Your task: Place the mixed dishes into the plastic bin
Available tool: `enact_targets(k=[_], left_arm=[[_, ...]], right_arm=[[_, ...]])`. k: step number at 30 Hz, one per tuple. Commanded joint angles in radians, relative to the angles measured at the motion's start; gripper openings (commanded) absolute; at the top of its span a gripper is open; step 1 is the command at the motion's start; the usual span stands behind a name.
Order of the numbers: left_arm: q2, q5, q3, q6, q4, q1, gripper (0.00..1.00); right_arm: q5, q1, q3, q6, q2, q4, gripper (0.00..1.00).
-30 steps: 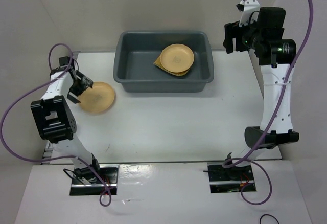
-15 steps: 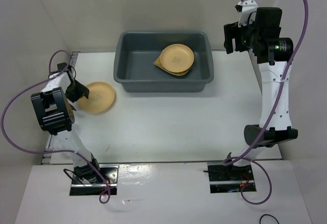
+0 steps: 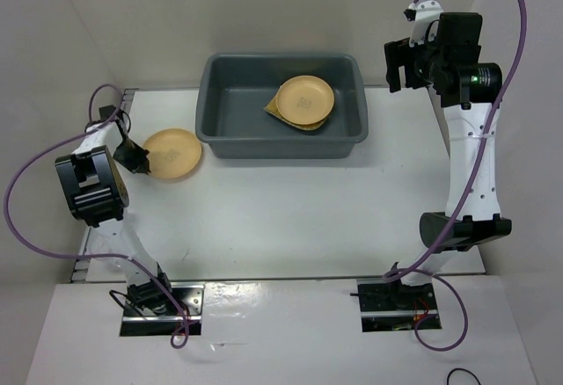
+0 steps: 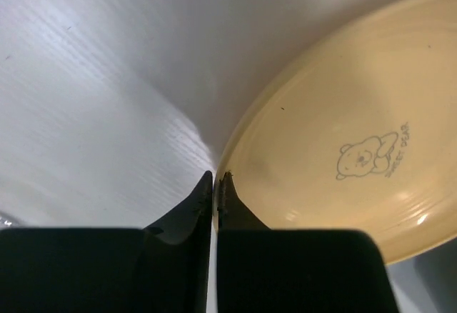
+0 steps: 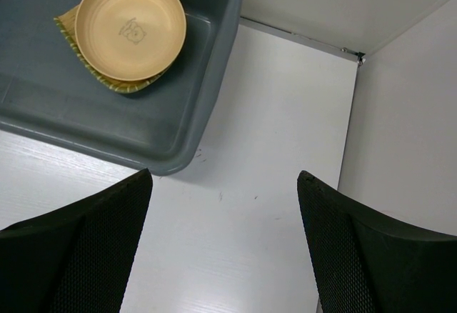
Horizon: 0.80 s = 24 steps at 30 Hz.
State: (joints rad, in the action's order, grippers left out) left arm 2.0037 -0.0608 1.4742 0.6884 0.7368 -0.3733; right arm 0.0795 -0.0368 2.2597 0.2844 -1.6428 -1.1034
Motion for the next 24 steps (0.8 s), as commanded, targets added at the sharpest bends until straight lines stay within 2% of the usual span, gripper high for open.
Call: enact_targets(k=[1,6,11,13,17,18,19,20,21,22,23,24], left_arm=[[-0.016,-0.011,0.023,0.054,-0.027,0.002,0.00],[-0.106,-0.036,0.164,0.233,0.053,0.002,0.00],[-0.262,-0.036,0.277,0.462,0.042,0.002,0.00],[-0.281,-0.060,0.395,0.502,0.033,0.039,0.00],[-0.244,0.011,0.582,0.536,-0.132,0.117,0.00],[-0.164,0.080,0.642,0.536,-0.132,0.140,0.00],[-0.102,0.119,0.717,0.525,-0.132,0.166,0.00],[-0.027,0.151,0.944,0.481,-0.070,0.224,0.00],[0.057,0.189,1.094,0.450,-0.013,0.256,0.00],[0.248,0.206,1.261,0.421,0.040,0.287,0.00],[0.438,0.226,1.644,0.407,0.152,0.342,0.00],[0.422,0.310,1.582,0.422,0.127,0.356,0.00]], right_arm=[[-0.020,-0.003,0.015,0.016,0.006,0.010,0.87],[-0.029,-0.003,0.004,0.016,0.006,0.010,0.87],[-0.038,-0.003,0.004,0.016,0.024,0.010,0.87],[-0.038,-0.003,0.004,0.016,0.024,0.019,0.87],[-0.038,-0.003,0.004,0.025,0.034,0.019,0.87],[-0.047,-0.003,0.004,0.025,0.034,0.019,0.87],[-0.047,-0.003,0.004,0.025,0.034,0.019,0.87],[-0.047,-0.003,0.004,0.035,0.034,0.019,0.87],[-0.047,-0.003,0.004,0.035,0.034,0.019,0.87],[-0.058,-0.003,0.004,0.035,0.034,0.019,0.87],[-0.058,-0.003,0.004,0.035,0.034,0.019,0.87],[-0.058,-0.003,0.004,0.035,0.034,0.019,0.87]])
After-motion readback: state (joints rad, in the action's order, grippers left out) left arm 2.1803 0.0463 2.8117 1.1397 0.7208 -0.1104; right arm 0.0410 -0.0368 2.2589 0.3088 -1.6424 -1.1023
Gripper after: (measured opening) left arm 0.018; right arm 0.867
